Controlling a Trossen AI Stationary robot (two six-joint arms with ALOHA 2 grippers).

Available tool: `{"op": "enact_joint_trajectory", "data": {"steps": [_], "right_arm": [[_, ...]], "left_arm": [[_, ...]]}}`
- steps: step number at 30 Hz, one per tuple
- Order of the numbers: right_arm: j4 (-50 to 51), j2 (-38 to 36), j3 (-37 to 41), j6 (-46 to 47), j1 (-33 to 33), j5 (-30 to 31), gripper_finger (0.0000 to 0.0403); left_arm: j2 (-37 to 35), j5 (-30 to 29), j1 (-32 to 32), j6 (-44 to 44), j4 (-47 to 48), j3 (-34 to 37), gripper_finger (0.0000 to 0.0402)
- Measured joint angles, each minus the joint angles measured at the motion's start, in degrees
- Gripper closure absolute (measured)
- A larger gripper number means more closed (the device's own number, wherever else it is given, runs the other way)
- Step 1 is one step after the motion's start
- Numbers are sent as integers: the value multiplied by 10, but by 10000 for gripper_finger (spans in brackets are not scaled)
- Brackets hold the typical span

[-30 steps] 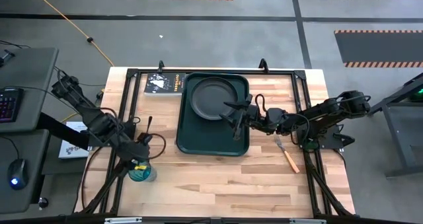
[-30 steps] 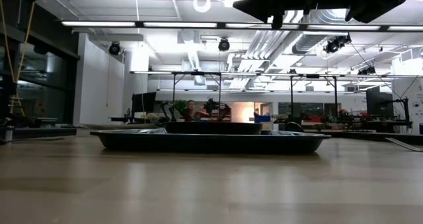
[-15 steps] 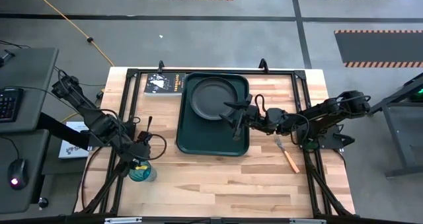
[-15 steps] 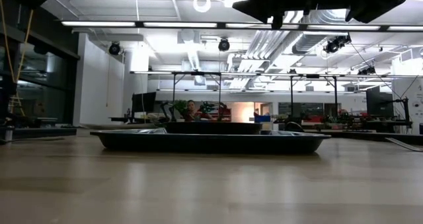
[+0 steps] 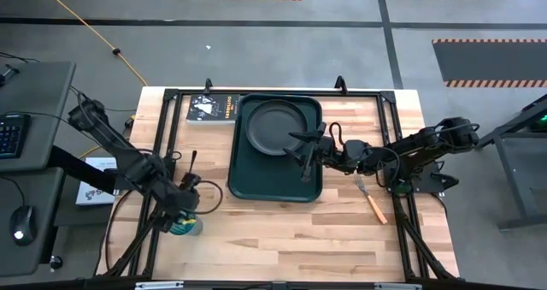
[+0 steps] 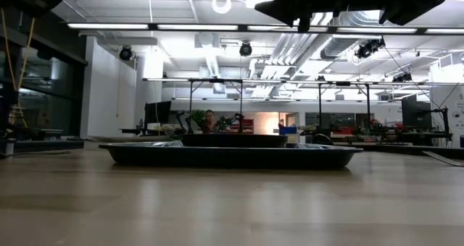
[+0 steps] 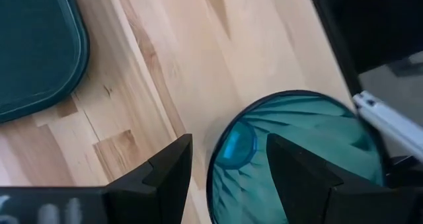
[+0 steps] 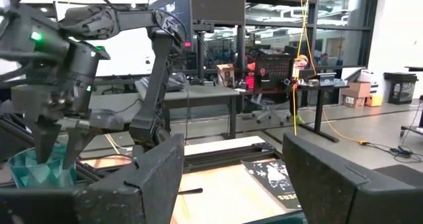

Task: Pick and place plate/cup/fork/spoon on tray
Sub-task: Put the blue cup on the top left of the black serving tray

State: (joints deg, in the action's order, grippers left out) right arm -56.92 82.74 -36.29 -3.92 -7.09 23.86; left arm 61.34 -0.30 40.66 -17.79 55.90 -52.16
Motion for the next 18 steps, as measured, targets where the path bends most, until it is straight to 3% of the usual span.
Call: {"op": "enact_joint_trajectory", "data": {"steps": [18], "right_arm": [[1, 0, 0, 0, 0, 0, 155]], "left_arm": [[75, 15, 0, 15, 3, 0, 218]]}}
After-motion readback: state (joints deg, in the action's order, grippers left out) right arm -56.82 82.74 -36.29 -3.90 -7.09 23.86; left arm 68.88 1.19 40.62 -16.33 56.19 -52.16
